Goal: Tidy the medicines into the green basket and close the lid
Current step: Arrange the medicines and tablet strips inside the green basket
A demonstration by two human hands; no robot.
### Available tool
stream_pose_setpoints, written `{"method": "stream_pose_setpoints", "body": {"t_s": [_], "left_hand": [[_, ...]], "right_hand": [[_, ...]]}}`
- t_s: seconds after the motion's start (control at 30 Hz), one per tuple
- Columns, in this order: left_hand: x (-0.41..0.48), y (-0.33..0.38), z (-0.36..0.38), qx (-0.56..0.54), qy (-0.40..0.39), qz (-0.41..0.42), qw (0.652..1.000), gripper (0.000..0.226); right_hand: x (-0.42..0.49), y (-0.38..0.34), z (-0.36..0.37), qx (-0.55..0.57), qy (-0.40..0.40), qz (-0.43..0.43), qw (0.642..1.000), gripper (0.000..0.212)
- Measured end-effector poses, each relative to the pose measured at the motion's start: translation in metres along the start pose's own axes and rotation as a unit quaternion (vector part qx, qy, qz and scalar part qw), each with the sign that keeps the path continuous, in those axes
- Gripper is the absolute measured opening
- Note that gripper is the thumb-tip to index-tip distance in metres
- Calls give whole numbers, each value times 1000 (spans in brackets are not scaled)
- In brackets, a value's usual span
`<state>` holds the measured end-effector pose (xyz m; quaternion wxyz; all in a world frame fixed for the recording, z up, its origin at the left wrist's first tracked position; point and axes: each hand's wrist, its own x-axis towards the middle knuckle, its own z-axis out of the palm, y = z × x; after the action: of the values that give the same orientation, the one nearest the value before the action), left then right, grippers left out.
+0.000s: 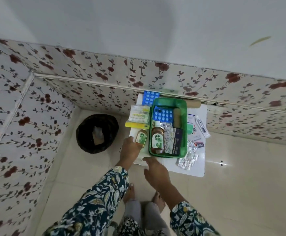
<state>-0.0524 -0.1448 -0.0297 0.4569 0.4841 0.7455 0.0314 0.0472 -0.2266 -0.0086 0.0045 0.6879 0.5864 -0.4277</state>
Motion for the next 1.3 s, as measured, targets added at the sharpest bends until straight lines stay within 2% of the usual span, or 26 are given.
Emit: {"method": "stream_pose_setpoints", "body": {"t_s": [0.07, 0.1, 0.17, 0.27, 0.4, 0.53, 0.67, 0.8, 0.83, 0.93, 1.0, 1.07, 1.13, 1.2, 1.3], "left_hand": [[16, 3, 10, 40, 21, 14, 999, 51], [22, 6, 13, 64, 27, 21, 997, 52], [31, 6, 22, 111, 38, 17, 993, 55], [38, 7, 33, 157, 61, 15, 986, 47], [45, 6, 39, 130, 38, -4, 991, 45], [45, 5, 33, 105, 11, -18, 994, 44], [44, -5, 18, 88, -31, -11, 996, 27], [23, -11, -8, 3, -60, -41, 997, 25], [15, -11, -16, -31, -59, -45, 997, 18], [-11, 4, -37, -155, -60, -41, 985, 26], [-23, 27, -40, -185, -77, -20, 980, 24], [-28, 56, -29, -162, -83, 14, 983, 20], [-28, 79, -12, -91, -68, 46, 992, 10], [-23, 97, 8, 9, -46, 60, 997, 22], [-17, 106, 31, 57, -32, 29, 997, 26]], "right_hand": [[10, 2, 20, -119, 2, -18, 993, 52], [15, 3, 28, -167, 30, -23, 985, 54], [23, 2, 40, -221, 43, -23, 974, 58], [33, 2, 52, -248, 72, -31, 966, 55], [34, 5, 56, -265, 100, -35, 958, 45], [29, 9, 55, -247, 106, -36, 963, 49], [15, 7, 45, -230, 130, -29, 964, 43], [-11, -9, 22, -173, 145, 3, 974, 43], [-20, -13, 12, -145, 147, 21, 978, 43], [-34, -20, -26, -16, 160, 91, 983, 41], [-32, -14, -52, 65, 206, 149, 965, 40], [-19, -6, -76, 90, 251, 197, 944, 39], [0, 1, -89, 69, 247, 214, 943, 39], [19, 8, -94, 35, 230, 225, 946, 37], [37, 17, -87, -36, 209, 221, 952, 37]]}}
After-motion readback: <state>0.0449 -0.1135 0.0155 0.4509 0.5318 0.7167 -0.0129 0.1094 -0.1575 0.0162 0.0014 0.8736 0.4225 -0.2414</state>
